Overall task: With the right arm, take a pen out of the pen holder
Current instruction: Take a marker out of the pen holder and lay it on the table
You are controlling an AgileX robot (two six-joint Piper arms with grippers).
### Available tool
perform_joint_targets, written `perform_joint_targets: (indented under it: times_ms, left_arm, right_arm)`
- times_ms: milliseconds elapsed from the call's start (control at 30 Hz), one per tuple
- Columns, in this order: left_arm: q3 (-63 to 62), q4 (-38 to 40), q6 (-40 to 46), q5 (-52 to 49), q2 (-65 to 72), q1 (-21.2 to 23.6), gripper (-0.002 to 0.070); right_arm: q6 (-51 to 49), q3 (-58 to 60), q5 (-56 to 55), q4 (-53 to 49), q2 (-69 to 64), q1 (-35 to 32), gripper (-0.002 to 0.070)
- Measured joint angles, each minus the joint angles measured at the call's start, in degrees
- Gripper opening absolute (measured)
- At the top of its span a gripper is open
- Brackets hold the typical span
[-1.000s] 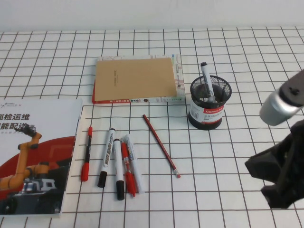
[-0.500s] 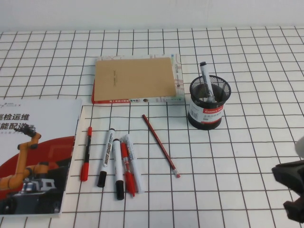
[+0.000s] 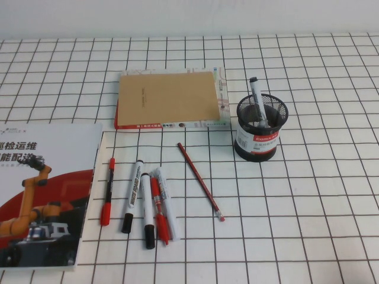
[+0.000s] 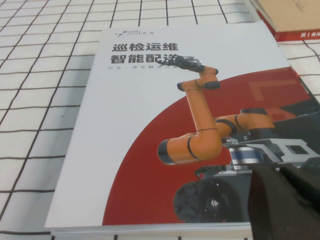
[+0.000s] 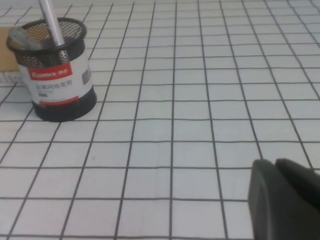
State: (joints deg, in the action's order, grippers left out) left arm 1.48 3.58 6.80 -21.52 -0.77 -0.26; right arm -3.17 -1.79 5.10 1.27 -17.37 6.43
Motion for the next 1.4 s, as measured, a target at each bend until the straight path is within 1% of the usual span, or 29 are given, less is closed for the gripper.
perform_joint_targets:
  times_ms: [267, 433, 700, 1400]
  left_arm:
    - [0.0, 0.0, 0.0, 0.0, 0.0, 0.0, -0.0004]
    - [0.0, 0.0, 0.0, 0.0, 0.0, 0.0, -0.0004]
    - [0.0, 0.0, 0.0, 0.0, 0.0, 0.0, -0.0004]
    - [0.0, 0.0, 0.0, 0.0, 0.0, 0.0, -0.0004]
  right_arm:
    - [0.0, 3.2, 2.6, 0.0, 12.6, -0.9, -0.0015]
    - [0.1, 3.2, 8.4, -0.1, 17.7, -0.9, -0.0015]
    - [0.1, 3.3, 14.4, -0.3, 17.8, -0.9, -0.0015]
    - [0.2, 3.3, 15.1, -0.3, 17.8, -0.9, -0.0015]
